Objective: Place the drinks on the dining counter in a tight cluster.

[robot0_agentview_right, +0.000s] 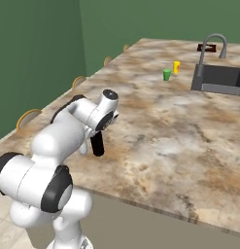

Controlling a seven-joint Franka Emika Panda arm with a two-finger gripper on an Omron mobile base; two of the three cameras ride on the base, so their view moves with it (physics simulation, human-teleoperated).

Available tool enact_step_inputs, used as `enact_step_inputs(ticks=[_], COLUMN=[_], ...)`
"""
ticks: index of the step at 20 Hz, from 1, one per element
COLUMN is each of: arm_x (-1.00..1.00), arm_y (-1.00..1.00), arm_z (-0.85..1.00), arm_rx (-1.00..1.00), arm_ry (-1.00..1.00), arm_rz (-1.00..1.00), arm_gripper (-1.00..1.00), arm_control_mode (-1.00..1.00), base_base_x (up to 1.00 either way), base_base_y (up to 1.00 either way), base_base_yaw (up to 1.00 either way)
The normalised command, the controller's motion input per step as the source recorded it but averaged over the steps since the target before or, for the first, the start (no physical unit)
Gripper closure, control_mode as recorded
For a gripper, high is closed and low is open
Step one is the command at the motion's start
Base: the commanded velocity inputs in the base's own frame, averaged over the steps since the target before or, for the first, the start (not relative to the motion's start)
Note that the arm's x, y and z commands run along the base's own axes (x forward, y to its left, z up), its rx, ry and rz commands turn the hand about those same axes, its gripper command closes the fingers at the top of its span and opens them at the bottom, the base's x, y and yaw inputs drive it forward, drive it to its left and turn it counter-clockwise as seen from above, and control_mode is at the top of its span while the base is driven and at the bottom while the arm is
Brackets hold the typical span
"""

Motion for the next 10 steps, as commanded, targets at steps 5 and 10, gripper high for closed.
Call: enact_step_inputs(ticks=[5, 10], arm_x=[0.06, 0.15], arm_y=[0.11, 0.00], arm_z=[-0.01, -0.22], arm_rx=[0.00, 0.00], arm_ry=[0.00, 0.00], arm_rz=[0.00, 0.00], arm_gripper=[1.00, 1.00], arm_control_mode=[-1.00, -1.00], base_base_x=[0.00, 0.00], base_base_y=[0.00, 0.00], base_base_yaw=[0.00, 0.00])
